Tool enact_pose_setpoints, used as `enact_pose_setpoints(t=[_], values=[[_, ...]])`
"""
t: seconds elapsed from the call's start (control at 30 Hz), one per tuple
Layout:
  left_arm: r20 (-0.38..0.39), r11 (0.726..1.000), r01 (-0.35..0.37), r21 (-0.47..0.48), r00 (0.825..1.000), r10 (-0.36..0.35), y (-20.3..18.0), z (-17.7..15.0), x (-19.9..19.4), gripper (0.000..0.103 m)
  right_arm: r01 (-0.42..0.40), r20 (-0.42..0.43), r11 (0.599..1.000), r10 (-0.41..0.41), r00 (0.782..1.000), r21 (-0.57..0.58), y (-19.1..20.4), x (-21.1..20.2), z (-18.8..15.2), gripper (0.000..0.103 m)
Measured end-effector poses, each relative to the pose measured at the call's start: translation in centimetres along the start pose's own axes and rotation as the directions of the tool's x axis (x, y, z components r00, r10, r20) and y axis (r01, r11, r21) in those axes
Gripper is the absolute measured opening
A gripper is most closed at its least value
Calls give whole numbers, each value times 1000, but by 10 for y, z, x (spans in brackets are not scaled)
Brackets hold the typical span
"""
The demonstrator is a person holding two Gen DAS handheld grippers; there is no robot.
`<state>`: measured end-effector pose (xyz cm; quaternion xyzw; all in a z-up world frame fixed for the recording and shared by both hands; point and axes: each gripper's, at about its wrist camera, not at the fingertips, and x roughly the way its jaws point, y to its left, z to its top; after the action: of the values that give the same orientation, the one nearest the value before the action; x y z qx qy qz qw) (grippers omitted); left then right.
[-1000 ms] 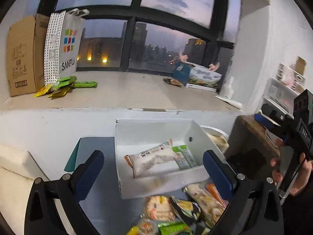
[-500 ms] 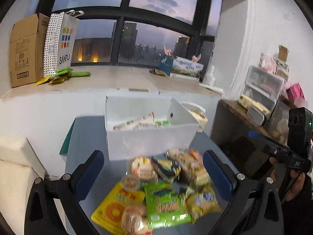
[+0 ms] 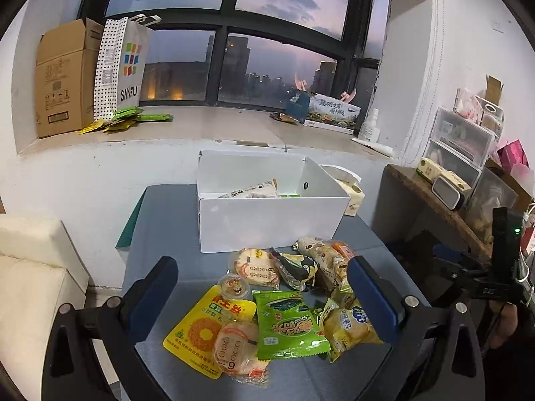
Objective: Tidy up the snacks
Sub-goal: 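Grasp the long printed bread bag with the right tool while the left tool grasps the green seaweed bag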
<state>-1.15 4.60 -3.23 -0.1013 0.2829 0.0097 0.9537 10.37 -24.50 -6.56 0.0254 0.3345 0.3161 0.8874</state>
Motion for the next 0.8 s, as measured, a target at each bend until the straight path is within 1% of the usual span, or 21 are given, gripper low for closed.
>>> enact_pose_setpoints(t=[0.1,0.2,0.3,0.33,0.4,0.47,0.5,0.57,0.63,0.67,0.7,0.73,0.77,0.8], values=[[-14,1000,-1,5,1000,1,0,-4,2,103,6,-48,1000,-5,999,7,1,13,-5,103],[-24,1000,-15,19,1000,16,-1,-8,5,103,-9,-105,1000,12,994,25,3,29,-9,103],[-34,1000,-6,6,999,6,1,-13,8,103,-14,-144,999,19,989,39,7,48,-5,103],[-37,1000,-3,5,999,3,2,-14,8,103,-5,-171,999,12,985,43,9,59,-1,103],[-42,1000,-11,10,999,12,2,-17,9,103,3,-207,998,10,978,61,10,79,5,103],[-49,1000,-22,13,999,23,5,-20,10,103,-19,-246,991,52,968,135,4,102,11,103],[-52,1000,-22,7,998,22,7,-22,10,103,-35,-273,980,89,958,196,-2,116,12,103],[-59,1000,-12,-5,998,12,11,-25,10,103,-45,-327,945,157,932,325,-15,142,11,103],[-66,1000,-11,-14,998,10,16,-28,11,103,-53,-346,920,199,917,389,-23,160,7,103],[-72,1000,-11,-15,997,10,17,-30,12,103,-56,-357,914,213,910,402,-25,167,5,98],[-77,1000,-14,-15,997,12,18,-32,12,103,-60,-357,915,216,909,400,-25,169,4,91],[-79,1000,-16,-17,997,15,19,-33,13,103,-58,-358,926,201,912,373,-24,169,4,63],[-85,1000,-14,-20,996,12,19,-34,15,103,-58,-366,933,195,910,354,-23,169,3,55],[-92,1000,-6,-22,996,4,19,-35,16,103,-62,-358,932,198,912,358,-24,167,2,46]])
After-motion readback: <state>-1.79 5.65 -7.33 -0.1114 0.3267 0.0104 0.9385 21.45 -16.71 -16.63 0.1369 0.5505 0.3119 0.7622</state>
